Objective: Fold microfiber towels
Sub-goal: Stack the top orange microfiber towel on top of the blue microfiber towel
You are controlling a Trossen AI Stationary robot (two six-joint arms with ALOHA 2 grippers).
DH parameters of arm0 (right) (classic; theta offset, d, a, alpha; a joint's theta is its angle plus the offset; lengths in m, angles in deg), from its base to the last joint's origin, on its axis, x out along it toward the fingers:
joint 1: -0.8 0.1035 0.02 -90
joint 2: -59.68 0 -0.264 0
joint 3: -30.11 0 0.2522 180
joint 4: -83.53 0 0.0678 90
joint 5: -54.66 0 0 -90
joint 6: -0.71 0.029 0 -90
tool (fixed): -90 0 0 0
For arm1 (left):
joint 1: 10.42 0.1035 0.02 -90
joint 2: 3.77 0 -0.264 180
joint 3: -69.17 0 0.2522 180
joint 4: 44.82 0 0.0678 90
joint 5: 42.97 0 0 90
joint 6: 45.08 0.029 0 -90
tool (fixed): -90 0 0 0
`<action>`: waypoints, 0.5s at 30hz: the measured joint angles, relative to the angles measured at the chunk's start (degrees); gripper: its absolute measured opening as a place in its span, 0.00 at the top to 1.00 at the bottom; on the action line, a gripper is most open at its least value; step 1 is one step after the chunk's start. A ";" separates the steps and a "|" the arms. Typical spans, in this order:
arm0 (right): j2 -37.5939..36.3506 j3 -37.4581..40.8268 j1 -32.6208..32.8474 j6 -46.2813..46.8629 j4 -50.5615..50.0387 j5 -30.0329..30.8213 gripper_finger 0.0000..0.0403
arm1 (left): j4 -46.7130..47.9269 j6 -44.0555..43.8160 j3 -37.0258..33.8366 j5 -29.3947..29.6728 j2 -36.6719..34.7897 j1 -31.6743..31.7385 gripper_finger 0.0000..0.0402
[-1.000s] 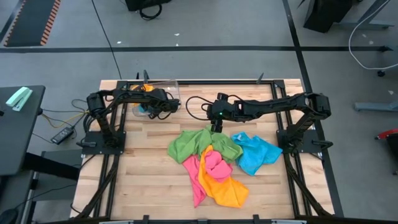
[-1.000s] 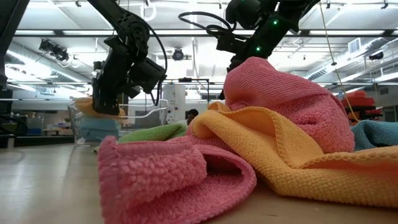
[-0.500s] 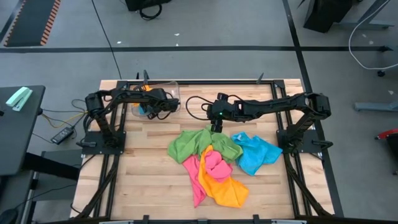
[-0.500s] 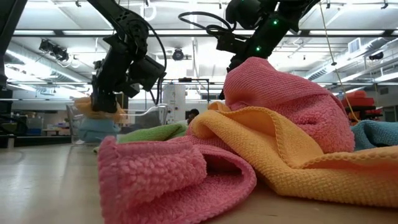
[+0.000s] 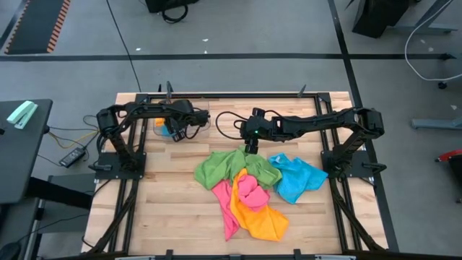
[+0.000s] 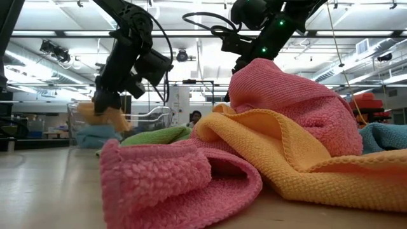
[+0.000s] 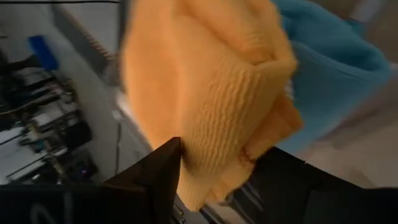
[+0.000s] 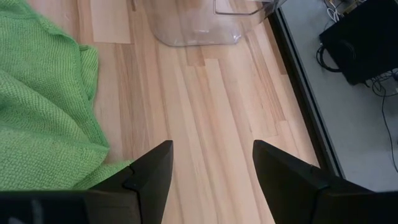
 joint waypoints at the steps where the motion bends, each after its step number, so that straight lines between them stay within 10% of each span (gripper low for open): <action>1: 0.00 0.00 0.00 0.00 0.00 0.01 0.43 | 0.00 0.61 0.00 -1.08 0.00 0.00 0.51; 15: 0.00 0.00 0.00 0.46 -2.41 0.01 0.43 | -0.86 4.82 -0.27 -10.12 -3.80 -0.45 0.51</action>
